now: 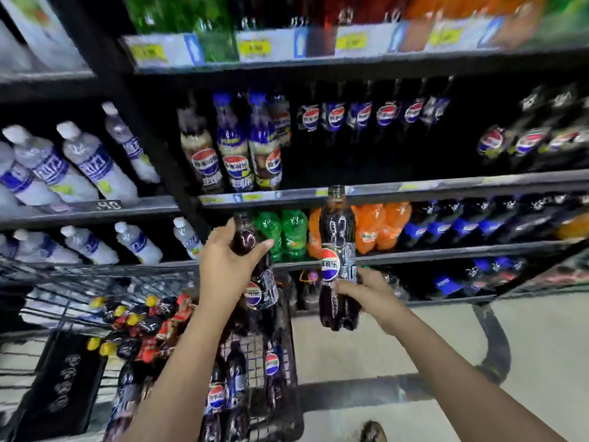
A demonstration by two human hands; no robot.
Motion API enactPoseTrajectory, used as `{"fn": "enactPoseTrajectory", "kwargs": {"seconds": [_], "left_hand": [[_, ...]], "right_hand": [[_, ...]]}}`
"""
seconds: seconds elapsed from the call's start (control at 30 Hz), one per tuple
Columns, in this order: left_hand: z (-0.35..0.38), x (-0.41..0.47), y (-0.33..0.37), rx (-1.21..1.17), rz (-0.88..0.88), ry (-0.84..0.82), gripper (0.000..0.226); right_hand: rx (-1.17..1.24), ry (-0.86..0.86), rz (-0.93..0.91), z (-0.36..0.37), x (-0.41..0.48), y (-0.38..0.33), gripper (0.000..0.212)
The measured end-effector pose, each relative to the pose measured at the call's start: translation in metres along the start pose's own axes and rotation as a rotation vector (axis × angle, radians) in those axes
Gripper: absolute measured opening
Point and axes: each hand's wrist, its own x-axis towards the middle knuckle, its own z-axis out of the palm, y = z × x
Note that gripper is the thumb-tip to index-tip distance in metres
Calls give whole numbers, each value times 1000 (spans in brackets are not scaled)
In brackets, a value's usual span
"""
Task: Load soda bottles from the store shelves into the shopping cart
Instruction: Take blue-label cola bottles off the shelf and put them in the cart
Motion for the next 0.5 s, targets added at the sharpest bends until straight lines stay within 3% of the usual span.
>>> {"fn": "enactPoseTrajectory", "kwargs": {"seconds": [0.13, 0.27, 0.4, 0.5], "left_hand": [[42, 1, 63, -13, 79, 108, 53], [81, 7, 121, -91, 115, 119, 57], [114, 22, 158, -124, 137, 174, 78], [131, 36, 178, -115, 158, 214, 79]], "right_hand": [[36, 4, -76, -65, 4, -18, 18], [0, -55, -76, -126, 17, -30, 63], [-1, -107, -90, -169, 25, -49, 48], [20, -121, -69, -187, 36, -60, 40]]}}
